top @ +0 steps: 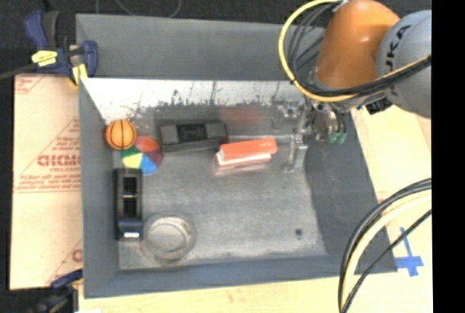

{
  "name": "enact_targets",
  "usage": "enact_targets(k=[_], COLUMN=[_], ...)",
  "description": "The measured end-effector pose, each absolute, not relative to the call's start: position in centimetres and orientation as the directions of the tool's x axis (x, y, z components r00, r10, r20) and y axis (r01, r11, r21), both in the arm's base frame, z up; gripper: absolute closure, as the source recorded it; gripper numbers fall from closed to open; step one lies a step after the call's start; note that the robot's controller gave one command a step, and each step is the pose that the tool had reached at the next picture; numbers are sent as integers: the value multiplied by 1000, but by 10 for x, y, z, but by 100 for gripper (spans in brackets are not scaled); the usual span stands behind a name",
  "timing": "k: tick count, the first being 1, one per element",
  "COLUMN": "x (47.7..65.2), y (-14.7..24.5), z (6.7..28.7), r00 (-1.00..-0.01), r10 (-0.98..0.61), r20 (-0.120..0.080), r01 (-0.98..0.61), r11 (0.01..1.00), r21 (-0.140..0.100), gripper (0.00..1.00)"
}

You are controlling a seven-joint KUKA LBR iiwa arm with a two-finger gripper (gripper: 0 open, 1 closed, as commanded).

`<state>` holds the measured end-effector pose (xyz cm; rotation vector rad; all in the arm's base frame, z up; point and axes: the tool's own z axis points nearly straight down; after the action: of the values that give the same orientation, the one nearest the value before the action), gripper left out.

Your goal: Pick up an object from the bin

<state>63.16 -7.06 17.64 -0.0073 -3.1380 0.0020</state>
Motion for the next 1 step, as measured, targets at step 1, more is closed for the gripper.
enact_targets(k=[1], x=[633], y=[-71], z=[182], r00=[-1000], r10=[4], r20=[-4], r01=[4], r11=[1000], r21=[-2], gripper=[0])
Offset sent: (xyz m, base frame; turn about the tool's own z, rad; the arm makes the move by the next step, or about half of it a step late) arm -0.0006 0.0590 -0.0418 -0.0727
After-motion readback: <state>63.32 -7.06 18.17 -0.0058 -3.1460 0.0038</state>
